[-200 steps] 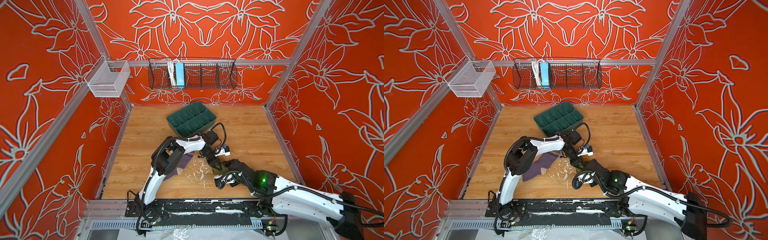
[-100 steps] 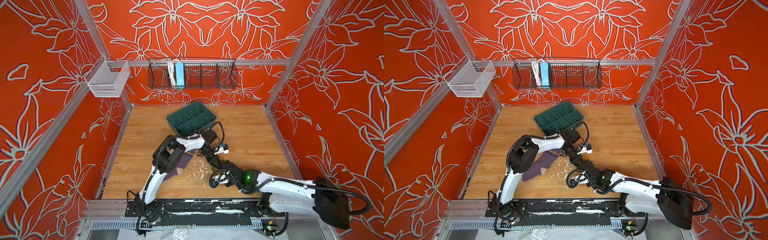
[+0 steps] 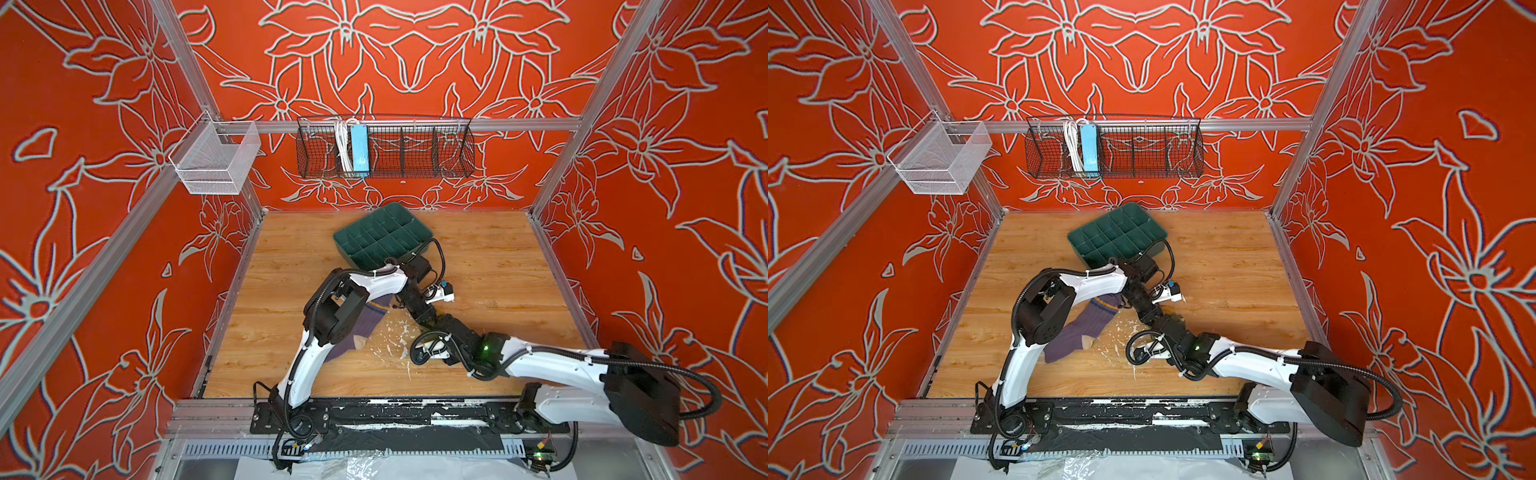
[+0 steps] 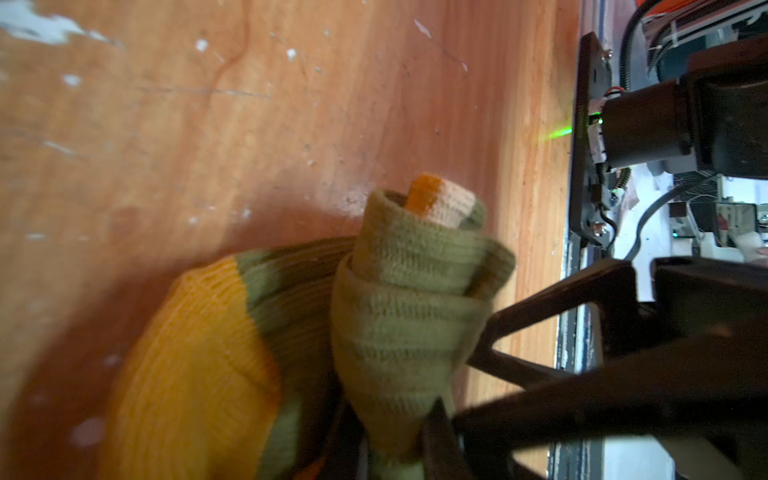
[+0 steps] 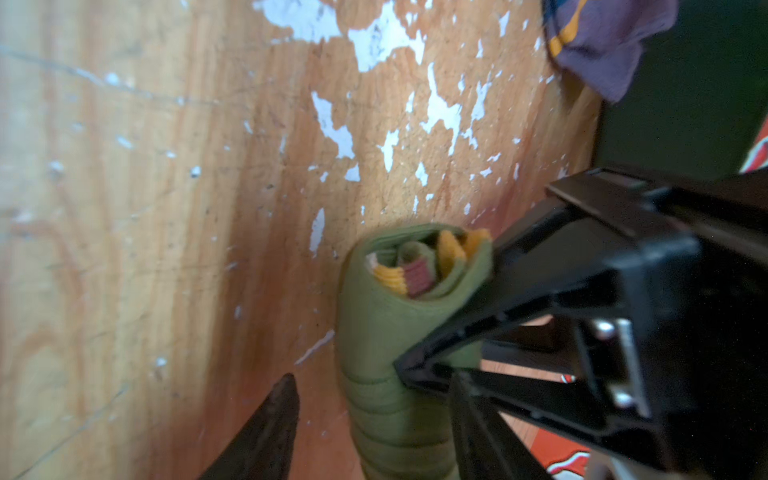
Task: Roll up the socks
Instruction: 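Reach the right gripper back down and grasp the roll, then roll the cuff further with the right gripper while the left gripper lifts away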
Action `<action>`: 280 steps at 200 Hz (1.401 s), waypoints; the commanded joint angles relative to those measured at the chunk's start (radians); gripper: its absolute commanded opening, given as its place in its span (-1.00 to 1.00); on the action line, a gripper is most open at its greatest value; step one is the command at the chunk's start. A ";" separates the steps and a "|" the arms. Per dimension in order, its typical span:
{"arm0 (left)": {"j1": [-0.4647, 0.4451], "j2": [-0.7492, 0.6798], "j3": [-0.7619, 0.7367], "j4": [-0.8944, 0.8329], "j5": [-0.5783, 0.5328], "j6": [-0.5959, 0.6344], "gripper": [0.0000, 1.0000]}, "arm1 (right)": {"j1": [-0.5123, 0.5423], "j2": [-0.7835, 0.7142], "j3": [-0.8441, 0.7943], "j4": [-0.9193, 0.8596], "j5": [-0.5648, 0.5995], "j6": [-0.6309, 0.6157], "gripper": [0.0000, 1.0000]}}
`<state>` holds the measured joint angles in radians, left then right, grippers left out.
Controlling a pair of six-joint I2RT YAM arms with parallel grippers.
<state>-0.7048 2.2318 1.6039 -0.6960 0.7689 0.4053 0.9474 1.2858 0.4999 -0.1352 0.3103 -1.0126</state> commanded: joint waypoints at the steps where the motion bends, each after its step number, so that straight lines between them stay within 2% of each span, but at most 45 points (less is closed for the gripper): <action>1: -0.082 0.102 -0.081 -0.173 -0.115 0.068 -1.00 | -0.064 0.073 0.013 0.059 0.090 0.001 0.19; 34: -0.082 0.103 -0.085 -0.175 -0.124 0.070 -1.00 | -0.071 -0.102 -0.019 -0.030 0.065 -0.021 0.44; 58: -0.082 0.106 -0.085 -0.175 -0.132 0.069 -1.00 | -0.071 -0.257 -0.064 -0.071 0.022 -0.036 0.55; 76: -0.082 0.111 -0.082 -0.177 -0.132 0.069 -1.00 | -0.071 -0.318 -0.080 -0.081 -0.014 -0.037 0.63; 111: -0.082 0.112 -0.082 -0.179 -0.135 0.068 -1.00 | -0.071 -0.261 -0.064 -0.103 -0.063 -0.003 0.67; 158: -0.082 0.108 -0.083 -0.181 -0.138 0.068 -1.00 | -0.073 -0.134 -0.048 -0.021 -0.080 0.027 0.68; 191: -0.082 0.107 -0.078 -0.181 -0.141 0.068 -1.00 | -0.071 -0.059 0.014 -0.084 -0.145 0.061 0.52; 216: -0.082 0.103 -0.076 -0.181 -0.149 0.068 -1.00 | -0.068 -0.057 0.048 -0.196 -0.231 0.087 0.47; 234: -0.082 0.106 -0.070 -0.184 -0.151 0.067 -1.00 | -0.068 -0.049 0.048 -0.216 -0.255 0.107 0.34; 280: -0.082 0.081 -0.066 -0.179 -0.166 0.059 -1.00 | -0.068 -0.002 0.070 -0.242 -0.275 0.133 -0.50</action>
<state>-0.7696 2.2314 1.5948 -0.7986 0.8238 0.4522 0.8730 1.2530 0.5495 -0.3252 0.1108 -0.9001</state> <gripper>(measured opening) 0.137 0.335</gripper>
